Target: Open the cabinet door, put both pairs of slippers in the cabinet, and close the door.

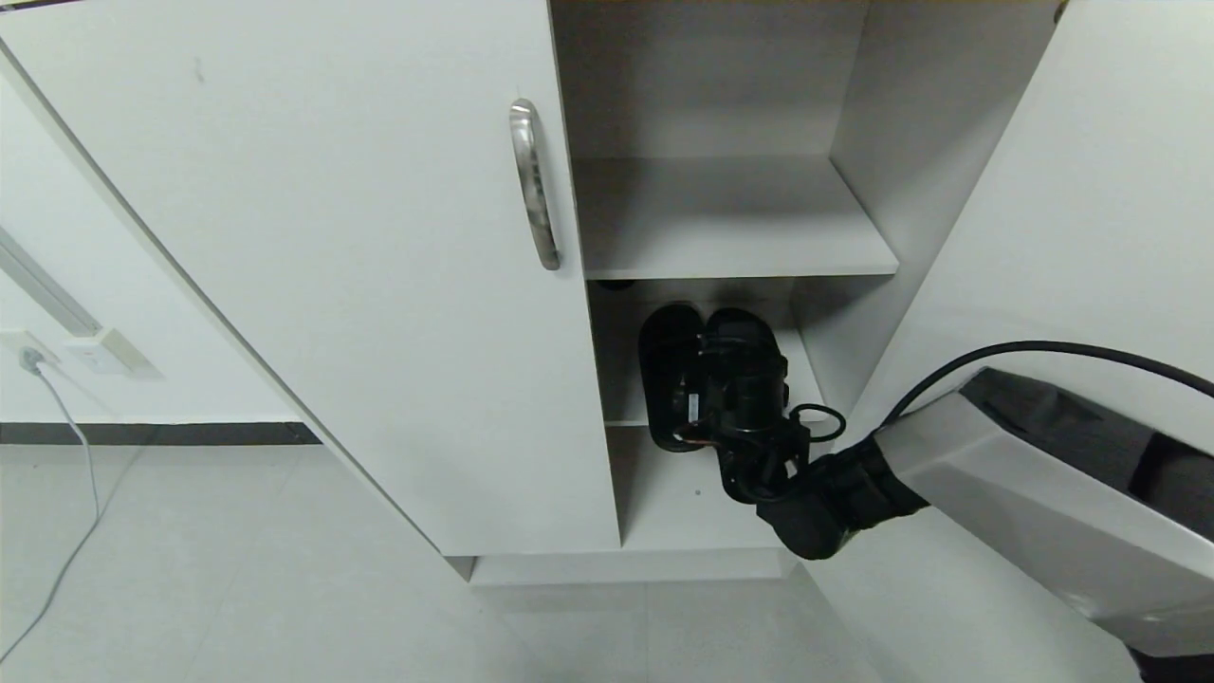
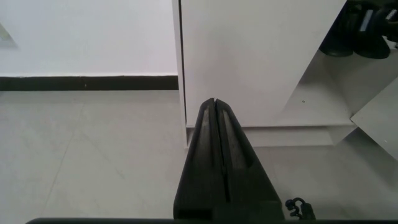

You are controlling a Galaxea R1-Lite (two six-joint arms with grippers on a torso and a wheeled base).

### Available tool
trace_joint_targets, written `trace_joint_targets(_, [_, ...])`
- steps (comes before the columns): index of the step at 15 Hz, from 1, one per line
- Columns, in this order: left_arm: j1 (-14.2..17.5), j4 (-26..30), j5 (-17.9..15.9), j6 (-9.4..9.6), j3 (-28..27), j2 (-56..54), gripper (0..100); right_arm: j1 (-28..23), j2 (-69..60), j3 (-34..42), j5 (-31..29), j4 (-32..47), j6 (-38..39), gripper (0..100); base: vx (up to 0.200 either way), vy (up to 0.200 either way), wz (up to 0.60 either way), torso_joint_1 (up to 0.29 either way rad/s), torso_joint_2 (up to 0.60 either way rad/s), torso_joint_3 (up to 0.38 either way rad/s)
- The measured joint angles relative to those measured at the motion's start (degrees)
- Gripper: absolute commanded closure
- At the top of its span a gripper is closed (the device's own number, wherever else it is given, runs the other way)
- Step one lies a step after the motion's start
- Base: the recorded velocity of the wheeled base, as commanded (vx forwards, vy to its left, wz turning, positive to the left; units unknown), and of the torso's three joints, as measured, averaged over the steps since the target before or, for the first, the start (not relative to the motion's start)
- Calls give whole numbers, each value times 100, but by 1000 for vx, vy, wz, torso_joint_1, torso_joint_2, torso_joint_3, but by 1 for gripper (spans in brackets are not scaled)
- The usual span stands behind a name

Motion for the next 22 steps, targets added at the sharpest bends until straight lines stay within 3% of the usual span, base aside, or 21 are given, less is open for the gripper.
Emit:
trace_joint_targets(3, [0,-2,-13,-1,0,0,100,267,-603,1113,-24,-528,2,0,0,0,0,0,0,0])
trace_joint_targets(7, [0,0,-33,5,0,0,100,697,-1271,2192,-22,-925,0,0,-200,0,0,0,-1,2])
trace_joint_targets(9, [-2,2,-30,11,0,0,100,766,-1398,2277,-20,-930,2,0,-200,0,0,-5,2,-2])
trace_joint_targets(22, [0,4,-49,22,0,0,100,811,-1490,2271,-13,-917,-24,0,0,0,0,0,0,21])
